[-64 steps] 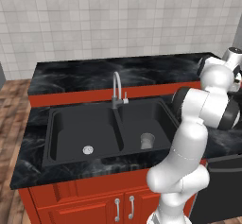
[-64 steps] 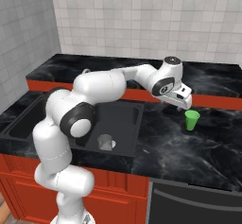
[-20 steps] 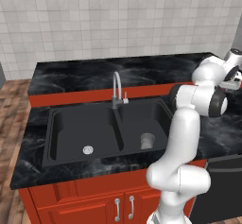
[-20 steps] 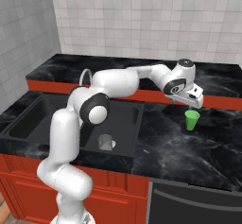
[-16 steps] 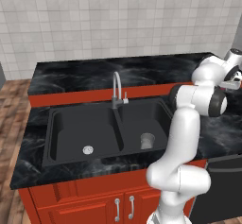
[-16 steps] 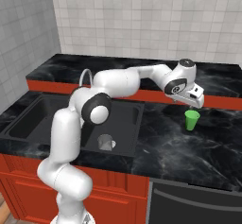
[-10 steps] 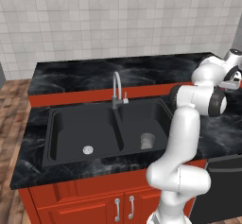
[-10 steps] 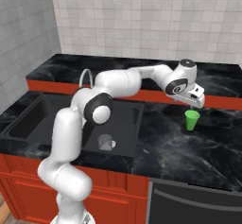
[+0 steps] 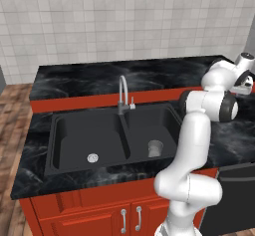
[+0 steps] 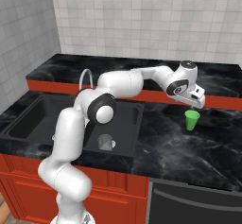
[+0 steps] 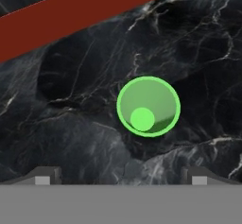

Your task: Move any existing items from the left basin to the right basin for drying. Then move the cup from the counter to the left basin of the sink for washing.

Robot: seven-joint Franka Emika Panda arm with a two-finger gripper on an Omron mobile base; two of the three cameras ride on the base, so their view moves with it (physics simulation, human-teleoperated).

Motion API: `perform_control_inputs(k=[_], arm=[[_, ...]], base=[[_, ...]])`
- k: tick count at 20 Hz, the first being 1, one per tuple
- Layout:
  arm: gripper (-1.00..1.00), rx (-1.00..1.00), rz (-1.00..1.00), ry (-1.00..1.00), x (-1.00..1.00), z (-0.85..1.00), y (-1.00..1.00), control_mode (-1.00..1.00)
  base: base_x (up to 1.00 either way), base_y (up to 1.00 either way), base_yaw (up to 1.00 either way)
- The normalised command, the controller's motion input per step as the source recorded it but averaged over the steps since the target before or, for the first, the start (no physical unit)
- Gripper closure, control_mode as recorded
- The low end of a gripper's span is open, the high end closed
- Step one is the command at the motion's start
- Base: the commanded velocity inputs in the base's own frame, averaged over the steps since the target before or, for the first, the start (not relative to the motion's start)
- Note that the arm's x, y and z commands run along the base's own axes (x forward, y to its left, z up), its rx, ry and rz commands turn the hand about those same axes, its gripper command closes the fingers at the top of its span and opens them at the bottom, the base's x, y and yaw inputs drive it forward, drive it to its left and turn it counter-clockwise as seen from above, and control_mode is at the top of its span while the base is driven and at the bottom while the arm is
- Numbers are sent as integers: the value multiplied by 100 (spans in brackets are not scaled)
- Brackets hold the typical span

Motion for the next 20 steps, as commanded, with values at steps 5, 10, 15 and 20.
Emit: perform_control_inputs(k=[5, 10, 15, 20], arm=[[-100, 0, 0, 0, 5, -7, -7, -100], [-100, 0, 0, 0, 9, -6, -5, -100], [-100, 0, 0, 0, 12, -6, -2, -100], [-100, 0, 0, 0, 12, -7, -2, -100]], base=[[0, 0, 0], [0, 0, 0], [0, 0, 0], [0, 0, 0]])
